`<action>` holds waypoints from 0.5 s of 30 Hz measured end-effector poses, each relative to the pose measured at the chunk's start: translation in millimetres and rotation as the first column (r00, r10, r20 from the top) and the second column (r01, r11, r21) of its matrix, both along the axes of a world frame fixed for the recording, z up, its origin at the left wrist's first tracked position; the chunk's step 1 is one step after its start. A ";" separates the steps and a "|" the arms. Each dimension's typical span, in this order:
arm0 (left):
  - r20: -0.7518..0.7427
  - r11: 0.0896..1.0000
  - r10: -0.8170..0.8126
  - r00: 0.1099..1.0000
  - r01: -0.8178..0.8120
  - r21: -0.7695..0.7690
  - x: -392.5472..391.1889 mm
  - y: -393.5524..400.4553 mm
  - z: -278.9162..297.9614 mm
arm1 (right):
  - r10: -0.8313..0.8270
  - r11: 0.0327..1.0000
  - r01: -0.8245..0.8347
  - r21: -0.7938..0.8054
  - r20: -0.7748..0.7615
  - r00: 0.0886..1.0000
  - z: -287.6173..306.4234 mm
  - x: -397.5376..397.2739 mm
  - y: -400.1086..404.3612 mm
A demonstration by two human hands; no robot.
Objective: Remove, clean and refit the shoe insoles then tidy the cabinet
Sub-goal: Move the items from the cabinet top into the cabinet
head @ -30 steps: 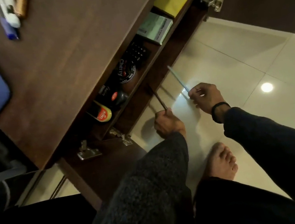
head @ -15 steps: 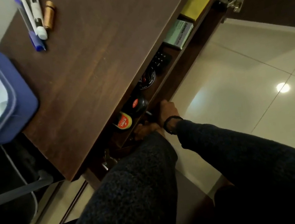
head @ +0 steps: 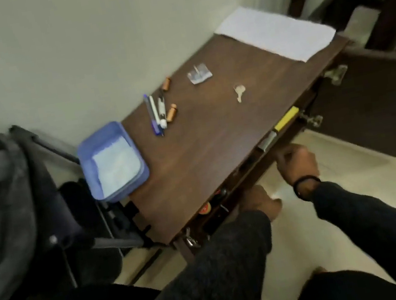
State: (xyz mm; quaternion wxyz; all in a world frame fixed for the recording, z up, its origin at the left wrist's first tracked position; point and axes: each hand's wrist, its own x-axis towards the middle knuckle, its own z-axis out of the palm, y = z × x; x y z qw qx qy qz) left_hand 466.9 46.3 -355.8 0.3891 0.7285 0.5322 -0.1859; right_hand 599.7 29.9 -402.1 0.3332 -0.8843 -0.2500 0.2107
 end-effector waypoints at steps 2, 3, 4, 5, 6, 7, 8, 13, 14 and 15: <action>0.079 0.991 -0.125 0.989 0.128 -0.030 4.4 8.0 58.0 | -0.163 0.977 0.147 0.154 0.095 0.982 54.2 10.8 8.7; 0.127 0.988 -0.148 0.981 0.152 -0.027 6.3 14.3 85.4 | -0.221 0.956 0.190 0.226 0.122 0.968 81.5 10.7 14.5; 0.180 0.990 -0.138 0.974 0.141 -0.001 2.1 25.1 110.2 | -0.246 0.937 0.198 0.289 0.143 0.959 104.3 10.7 18.6; 0.218 0.994 -0.106 0.970 0.099 0.040 -4.4 40.7 127.4 | -0.243 0.925 0.180 0.334 0.158 0.957 122.8 7.3 23.3; 0.244 0.994 -0.045 0.969 0.018 0.112 -14.2 60.0 144.7 | -0.208 0.923 0.131 0.361 0.182 0.961 141.2 0.4 29.7; 0.283 0.974 0.019 0.959 -0.082 0.214 -23.4 80.8 157.9 | -0.150 0.926 0.065 0.371 0.206 0.967 154.9 -8.6 36.4; 0.314 0.931 0.066 0.947 -0.171 0.322 -34.0 102.5 171.8 | -0.079 0.928 -0.013 0.373 0.230 0.970 166.4 -19.3 46.6; 0.160 0.809 0.161 0.974 -0.223 0.544 -62.1 182.6 204.2 | 0.400 0.842 -0.457 0.288 0.236 0.886 184.0 -92.3 110.2; 0.142 0.807 0.186 0.972 -0.233 0.543 -62.6 193.0 205.2 | 0.480 0.811 -0.529 0.249 0.232 0.846 183.5 -106.0 123.5; 0.126 0.803 0.210 0.969 -0.245 0.543 -62.8 201.8 204.0 | 0.548 0.784 -0.587 0.203 0.216 0.808 181.3 -117.8 136.6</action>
